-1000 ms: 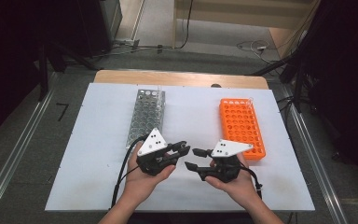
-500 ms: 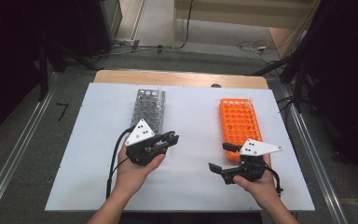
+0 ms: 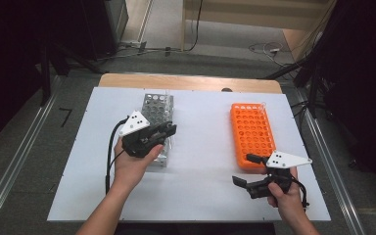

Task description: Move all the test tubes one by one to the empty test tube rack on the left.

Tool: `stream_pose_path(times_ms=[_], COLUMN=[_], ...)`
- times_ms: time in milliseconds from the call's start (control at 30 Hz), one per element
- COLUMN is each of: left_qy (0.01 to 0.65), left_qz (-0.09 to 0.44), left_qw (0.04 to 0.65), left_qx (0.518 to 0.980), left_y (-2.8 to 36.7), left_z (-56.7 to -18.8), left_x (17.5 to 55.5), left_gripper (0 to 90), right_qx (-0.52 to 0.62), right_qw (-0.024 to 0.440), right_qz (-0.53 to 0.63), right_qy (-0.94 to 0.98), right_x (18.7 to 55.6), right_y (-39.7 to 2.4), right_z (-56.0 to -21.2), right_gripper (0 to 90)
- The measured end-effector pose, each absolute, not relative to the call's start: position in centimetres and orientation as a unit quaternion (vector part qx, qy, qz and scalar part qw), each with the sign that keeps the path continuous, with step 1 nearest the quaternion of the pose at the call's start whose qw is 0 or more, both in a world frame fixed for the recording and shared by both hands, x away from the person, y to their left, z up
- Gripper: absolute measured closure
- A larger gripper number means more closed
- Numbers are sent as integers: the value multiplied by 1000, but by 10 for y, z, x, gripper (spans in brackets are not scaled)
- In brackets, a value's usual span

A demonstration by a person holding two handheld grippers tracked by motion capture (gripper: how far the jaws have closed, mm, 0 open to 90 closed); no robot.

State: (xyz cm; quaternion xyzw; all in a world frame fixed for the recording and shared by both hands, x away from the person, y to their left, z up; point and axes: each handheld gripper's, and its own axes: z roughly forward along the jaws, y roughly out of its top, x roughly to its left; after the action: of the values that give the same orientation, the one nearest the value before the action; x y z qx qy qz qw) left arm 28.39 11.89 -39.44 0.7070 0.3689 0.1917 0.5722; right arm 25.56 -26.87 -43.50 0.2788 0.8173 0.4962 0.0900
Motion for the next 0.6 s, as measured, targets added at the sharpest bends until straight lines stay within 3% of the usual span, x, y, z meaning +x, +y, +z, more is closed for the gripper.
stream_pose_path(times_ms=[600], left_qy=[391], left_qz=[225], left_qw=[563], left_qx=[693], left_y=[128], left_z=[-389], left_x=[323], left_gripper=[752], right_qx=[298], right_qw=[110], right_qz=[490], right_qy=[812], right_x=[244], right_y=[-300], right_z=[-442], right_gripper=[45])
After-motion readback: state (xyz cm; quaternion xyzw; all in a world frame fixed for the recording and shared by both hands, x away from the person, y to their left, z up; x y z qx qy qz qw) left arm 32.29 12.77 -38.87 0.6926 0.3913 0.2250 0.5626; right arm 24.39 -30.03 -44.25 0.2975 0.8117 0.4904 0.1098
